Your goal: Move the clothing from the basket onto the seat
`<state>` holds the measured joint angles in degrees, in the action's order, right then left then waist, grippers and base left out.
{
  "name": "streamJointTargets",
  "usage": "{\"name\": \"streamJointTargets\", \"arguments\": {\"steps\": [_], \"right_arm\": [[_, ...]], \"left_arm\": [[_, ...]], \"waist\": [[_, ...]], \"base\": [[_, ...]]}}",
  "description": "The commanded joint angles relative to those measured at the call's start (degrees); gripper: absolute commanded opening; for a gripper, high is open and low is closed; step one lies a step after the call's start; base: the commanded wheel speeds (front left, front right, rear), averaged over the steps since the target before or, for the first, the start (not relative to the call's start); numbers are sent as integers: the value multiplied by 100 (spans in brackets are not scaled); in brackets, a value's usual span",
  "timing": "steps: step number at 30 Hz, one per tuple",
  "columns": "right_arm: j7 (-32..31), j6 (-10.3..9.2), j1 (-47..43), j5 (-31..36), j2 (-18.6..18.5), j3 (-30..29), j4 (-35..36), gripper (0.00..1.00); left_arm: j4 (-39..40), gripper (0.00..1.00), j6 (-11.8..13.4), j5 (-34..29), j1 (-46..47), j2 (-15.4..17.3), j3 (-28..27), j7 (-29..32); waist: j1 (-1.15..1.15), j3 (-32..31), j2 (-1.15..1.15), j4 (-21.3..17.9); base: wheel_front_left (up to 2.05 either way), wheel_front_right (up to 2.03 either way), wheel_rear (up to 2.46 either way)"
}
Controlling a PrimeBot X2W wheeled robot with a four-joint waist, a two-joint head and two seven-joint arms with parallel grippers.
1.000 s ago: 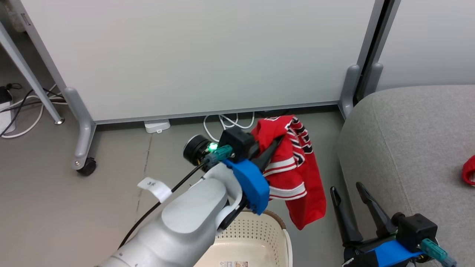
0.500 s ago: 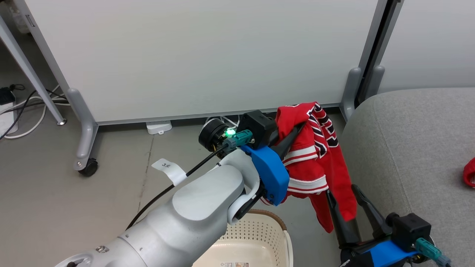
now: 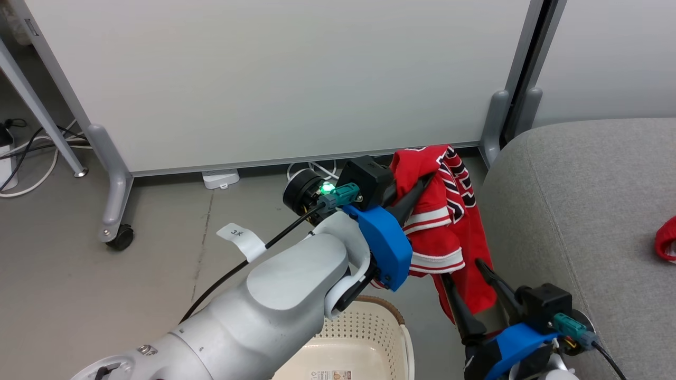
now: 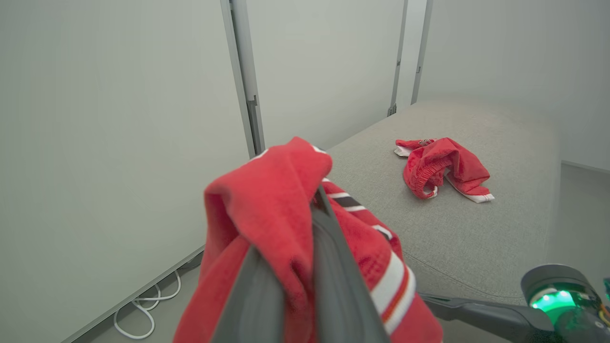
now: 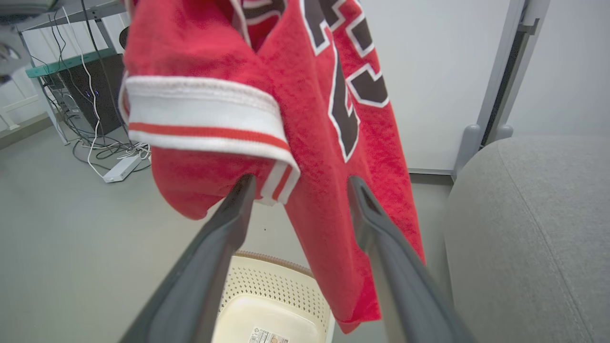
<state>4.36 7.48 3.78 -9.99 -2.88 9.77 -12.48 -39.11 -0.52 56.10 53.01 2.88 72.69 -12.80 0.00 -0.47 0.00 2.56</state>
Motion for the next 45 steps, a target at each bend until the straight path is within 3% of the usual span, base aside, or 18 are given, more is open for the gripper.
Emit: {"name": "streamJointTargets", "arguments": {"steps": [1,26,27,28,30,32,45], "right_arm": [[-3,3,120,8,0,17,-68,100],[439,3,2049,-313,-2,762,-2075,100],[461,3,2087,-339,-2,781,-2130,98],[500,3,2118,-375,-2,802,-2179,84],[546,3,2161,-428,-2,831,-2281,46],[598,3,2208,-458,-2,854,-2363,0],[795,3,2337,-608,-2,989,-2684,0]], "left_arm": [[1,0,24,35,65,2,5,-49],[11,0,-4,29,49,1,86,3],[7,0,-6,27,44,1,85,6],[5,0,-7,30,42,1,86,9],[-5,0,-10,26,38,1,86,18],[-13,0,-14,21,30,0,86,23],[-68,0,-29,100,7,0,85,35]], "waist": [[0,3,0,1],[0,90,0,-99],[0,90,0,-106],[0,92,0,-112],[0,93,0,-122],[0,93,0,-128],[0,73,0,-174]], "base": [[0,0,0],[0,0,0],[0,0,0],[0,0,0],[0,0,0],[0,0,0],[0,0,0]]}}
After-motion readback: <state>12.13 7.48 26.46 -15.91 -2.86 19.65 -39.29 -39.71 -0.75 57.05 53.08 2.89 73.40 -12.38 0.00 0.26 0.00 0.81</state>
